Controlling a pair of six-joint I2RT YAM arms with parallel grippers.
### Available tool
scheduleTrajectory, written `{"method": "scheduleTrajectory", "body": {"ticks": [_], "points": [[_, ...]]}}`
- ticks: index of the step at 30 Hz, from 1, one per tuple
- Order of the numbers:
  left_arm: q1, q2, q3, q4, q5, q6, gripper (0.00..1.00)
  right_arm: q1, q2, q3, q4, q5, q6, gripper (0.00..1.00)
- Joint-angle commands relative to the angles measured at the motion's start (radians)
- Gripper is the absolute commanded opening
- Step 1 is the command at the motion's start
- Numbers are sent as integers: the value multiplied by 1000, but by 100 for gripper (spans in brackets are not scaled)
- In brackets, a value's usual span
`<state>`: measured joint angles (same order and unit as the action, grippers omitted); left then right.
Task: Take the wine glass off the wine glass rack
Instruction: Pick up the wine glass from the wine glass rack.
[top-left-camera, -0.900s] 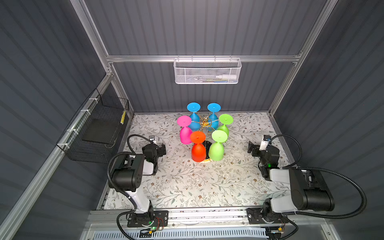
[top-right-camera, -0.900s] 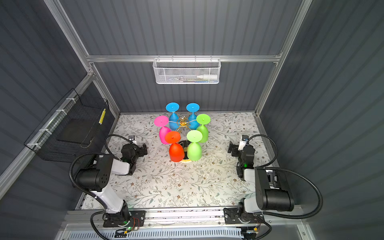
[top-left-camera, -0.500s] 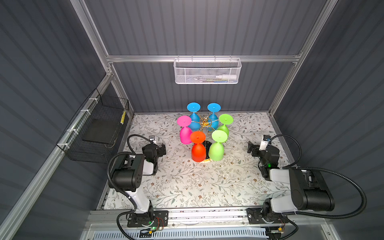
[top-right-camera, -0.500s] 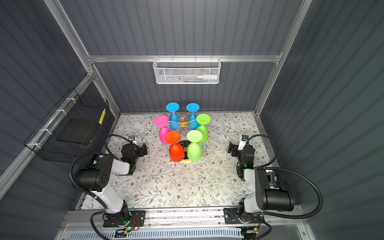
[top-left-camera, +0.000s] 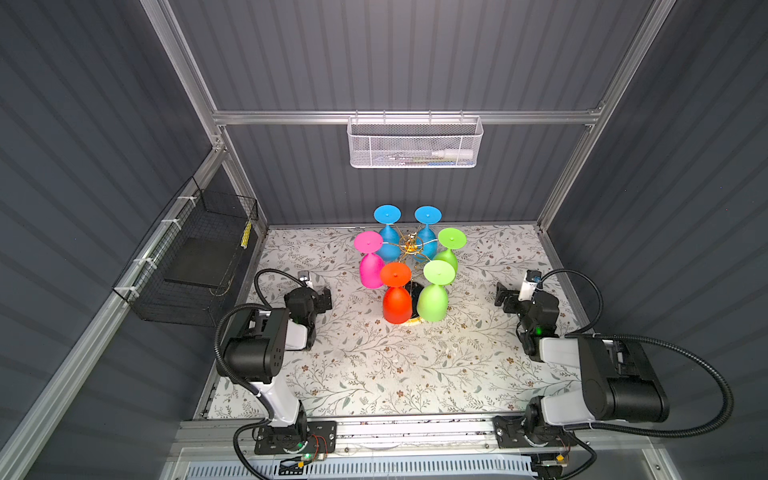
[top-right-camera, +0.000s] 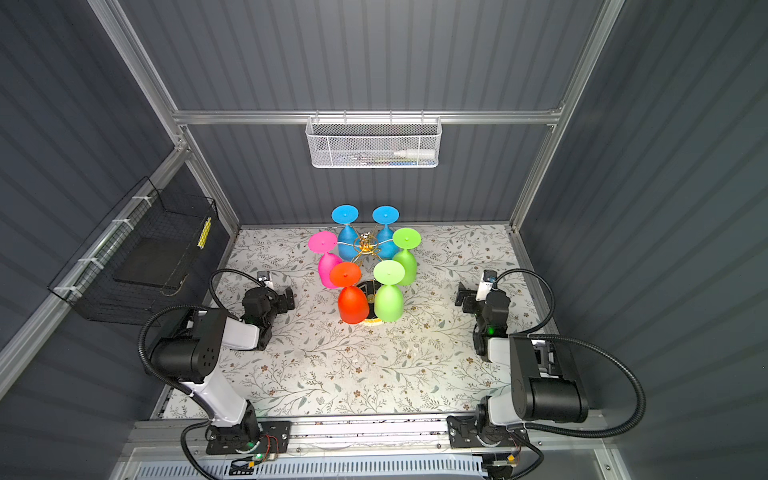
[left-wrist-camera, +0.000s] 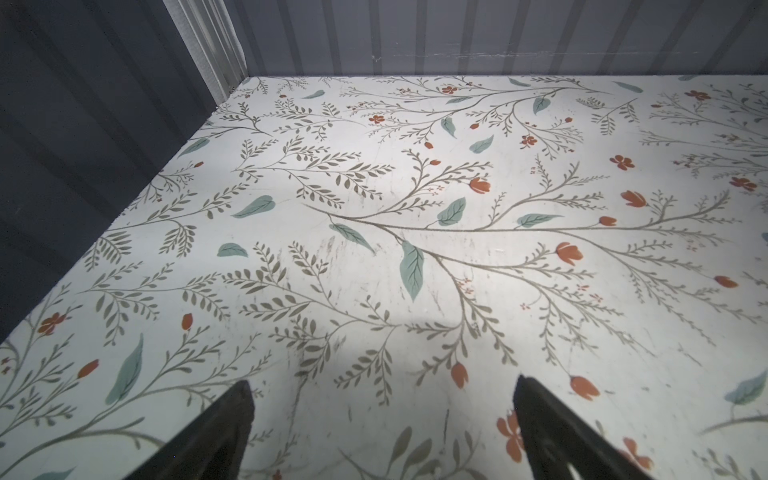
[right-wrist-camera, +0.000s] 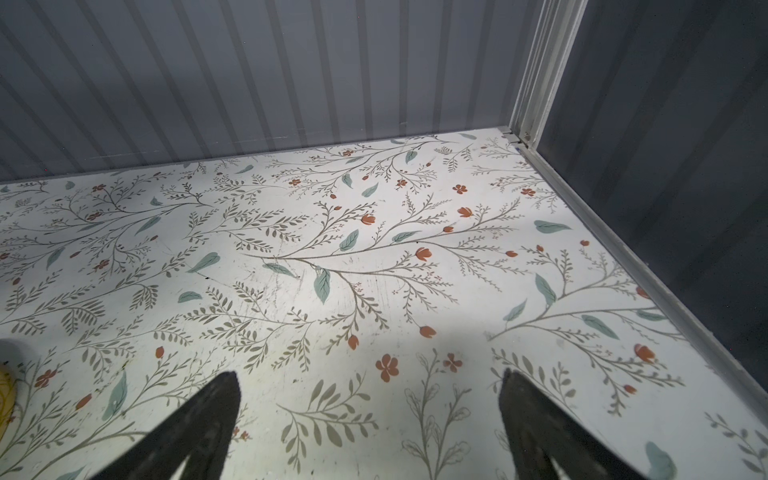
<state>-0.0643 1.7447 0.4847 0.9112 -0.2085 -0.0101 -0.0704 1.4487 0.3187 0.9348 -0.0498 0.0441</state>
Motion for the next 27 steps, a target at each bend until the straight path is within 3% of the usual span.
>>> {"method": "scheduleTrajectory", "body": {"ticks": [1, 7, 10, 13, 16, 19, 21, 27], "points": [[-4, -27, -9, -6, 13, 18, 100, 0, 6, 11, 24, -5, -3, 99], [-3, -58, 5, -39, 5, 18, 99, 1, -57, 8, -10, 65, 22, 99], [-5, -182, 135, -369, -48, -16, 99, 1, -200, 69, -231, 106, 38, 99], [0, -261, 288, -653, -75, -58, 99, -8, -357, 173, -513, 285, 334, 99], [-1, -309, 338, -739, -52, -90, 100, -50, -440, 270, -703, 60, 374, 99], [0, -401, 263, -628, -42, -132, 100, -89, -479, 326, -786, -153, 459, 99], [1, -452, 229, -583, -41, -152, 99, -97, -502, 342, -827, -216, 505, 99], [4, -491, 331, -745, 58, -162, 99, -97, -553, 407, -1079, -351, 457, 98]]}}
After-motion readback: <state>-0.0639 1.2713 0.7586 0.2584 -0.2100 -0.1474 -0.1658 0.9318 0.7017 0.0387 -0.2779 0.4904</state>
